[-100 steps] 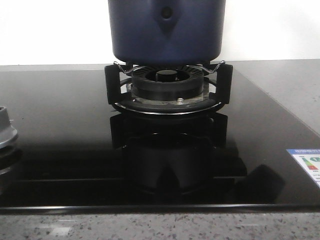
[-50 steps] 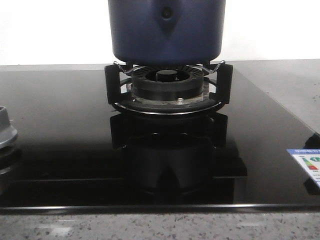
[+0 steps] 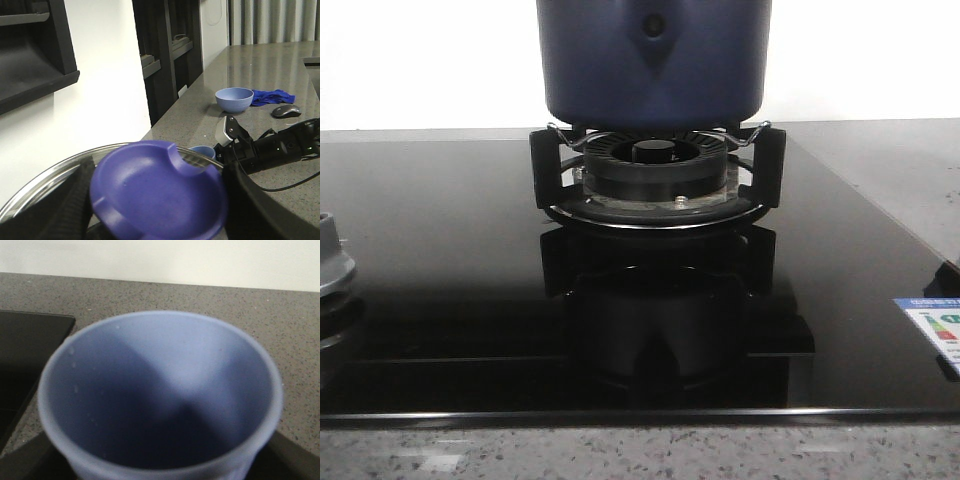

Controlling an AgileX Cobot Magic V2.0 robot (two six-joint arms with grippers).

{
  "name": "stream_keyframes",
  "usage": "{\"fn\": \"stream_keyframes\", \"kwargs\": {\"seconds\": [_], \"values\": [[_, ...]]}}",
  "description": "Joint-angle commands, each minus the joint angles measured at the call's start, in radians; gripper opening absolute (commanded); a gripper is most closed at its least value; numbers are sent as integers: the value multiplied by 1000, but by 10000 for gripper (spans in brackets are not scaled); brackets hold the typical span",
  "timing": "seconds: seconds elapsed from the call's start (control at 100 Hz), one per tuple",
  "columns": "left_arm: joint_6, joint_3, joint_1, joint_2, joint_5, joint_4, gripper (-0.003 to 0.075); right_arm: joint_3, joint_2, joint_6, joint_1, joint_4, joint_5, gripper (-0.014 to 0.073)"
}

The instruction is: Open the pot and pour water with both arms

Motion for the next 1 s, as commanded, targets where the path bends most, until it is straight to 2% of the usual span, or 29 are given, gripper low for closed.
{"fn": "stream_keyframes", "kwargs": {"seconds": [0.0, 0.43, 0.5, 0.63, 0.69, 0.75, 0.99], "values": [[-10, -30, 2, -25, -3, -93, 249, -26, -20, -2, -8, 17, -16, 247], [-10, -30, 2, -25, 4, -93, 249, -23, 42, -2, -8, 15, 23, 289], [-12, -30, 2, -25, 11, -93, 249, -23, 40, -2, -8, 15, 11, 351], [-12, -30, 2, -25, 14, -93, 249, -23, 38, -2, -8, 15, -11, 558], [-12, -30, 2, -25, 14, -93, 249, -23, 35, -2, -8, 15, -11, 624], [-12, -30, 2, -25, 15, -93, 249, -23, 21, -2, -8, 15, -11, 648], [-12, -30, -43, 19, 10, -95, 249, -23, -113, -2, -8, 15, 6, 649]]}}
